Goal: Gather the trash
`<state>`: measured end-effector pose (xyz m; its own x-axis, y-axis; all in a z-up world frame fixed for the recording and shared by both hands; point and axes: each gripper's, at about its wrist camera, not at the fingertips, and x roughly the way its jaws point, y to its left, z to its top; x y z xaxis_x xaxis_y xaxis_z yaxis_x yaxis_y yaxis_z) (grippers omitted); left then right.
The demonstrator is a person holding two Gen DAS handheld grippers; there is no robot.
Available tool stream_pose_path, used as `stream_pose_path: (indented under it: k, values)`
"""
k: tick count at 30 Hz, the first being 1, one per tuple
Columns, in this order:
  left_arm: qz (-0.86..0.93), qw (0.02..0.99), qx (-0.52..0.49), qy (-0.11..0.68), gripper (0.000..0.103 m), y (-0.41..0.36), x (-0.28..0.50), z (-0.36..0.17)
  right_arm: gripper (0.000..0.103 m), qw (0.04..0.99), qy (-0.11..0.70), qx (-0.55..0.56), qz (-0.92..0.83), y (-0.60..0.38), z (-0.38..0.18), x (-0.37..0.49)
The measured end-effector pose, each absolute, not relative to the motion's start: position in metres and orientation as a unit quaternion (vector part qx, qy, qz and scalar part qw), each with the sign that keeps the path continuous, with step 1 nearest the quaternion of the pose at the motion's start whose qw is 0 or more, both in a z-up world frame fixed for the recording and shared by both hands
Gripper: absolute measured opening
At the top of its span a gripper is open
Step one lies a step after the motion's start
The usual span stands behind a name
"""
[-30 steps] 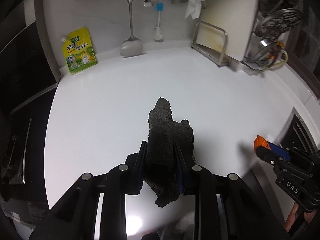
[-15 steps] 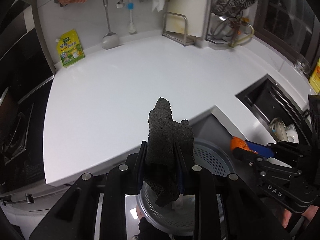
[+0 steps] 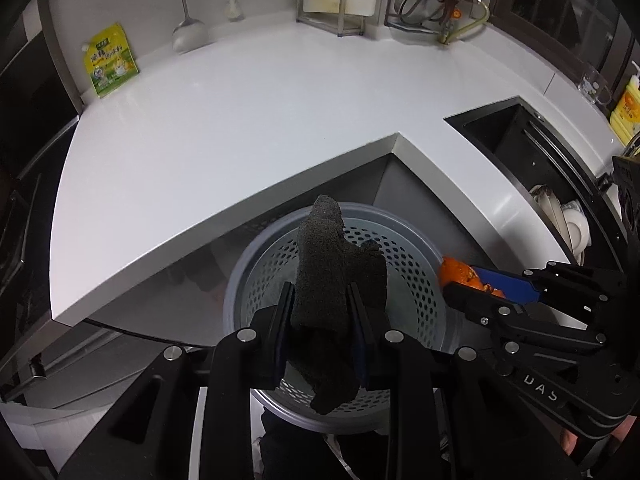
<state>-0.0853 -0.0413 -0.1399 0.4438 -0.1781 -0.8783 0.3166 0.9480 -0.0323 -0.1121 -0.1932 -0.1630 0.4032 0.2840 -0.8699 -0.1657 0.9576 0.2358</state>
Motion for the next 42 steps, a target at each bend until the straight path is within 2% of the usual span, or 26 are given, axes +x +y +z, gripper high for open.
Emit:
stream_pose_path:
  k: [3, 5, 6, 7, 12, 14, 17, 25, 31, 42]
  values:
    - [-0.136, 0.848, 0.066, 0.507, 0.029, -0.037, -0.084, -0.137, 0.031, 0.837, 0.527, 0.056, 0.135, -0.191, -0.161, -0.11]
    - [-0.125, 0.851, 0.065, 0.506, 0.042, -0.034, -0.083, -0.135, 0.05, 0.842, 0.519, 0.06, 0.133, -0.191, -0.155, -0.11]
    - [-0.119, 0.852, 0.065, 0.505, 0.047, -0.032, -0.083, -0.133, 0.054, 0.844, 0.515, 0.06, 0.133, -0.191, -0.153, -0.11]
    - [-0.111, 0.855, 0.064, 0.503, 0.058, -0.029, -0.083, -0.131, 0.056, 0.847, 0.512, 0.059, 0.133, -0.191, -0.15, -0.11]
    - [-0.09, 0.859, 0.066, 0.5, 0.063, -0.021, -0.081, -0.123, 0.057, 0.849, 0.509, 0.065, 0.128, -0.194, -0.143, -0.108]
    - [-0.085, 0.861, 0.067, 0.497, 0.069, -0.021, -0.082, -0.119, 0.06, 0.849, 0.509, 0.073, 0.127, -0.195, -0.139, -0.108]
    - [-0.082, 0.865, 0.066, 0.49, 0.072, -0.019, -0.082, -0.111, 0.064, 0.853, 0.501, 0.074, 0.125, -0.196, -0.131, -0.11]
    - [-0.077, 0.872, 0.06, 0.48, 0.079, -0.018, -0.082, -0.095, 0.065, 0.859, 0.496, 0.062, 0.111, -0.201, -0.119, -0.115]
    - [-0.066, 0.879, 0.059, 0.468, 0.094, -0.017, -0.083, -0.084, 0.069, 0.863, 0.491, 0.06, 0.101, -0.206, -0.111, -0.116]
    - [-0.059, 0.885, 0.056, 0.458, 0.096, -0.013, -0.085, -0.069, 0.071, 0.868, 0.485, 0.054, 0.093, -0.205, -0.098, -0.12]
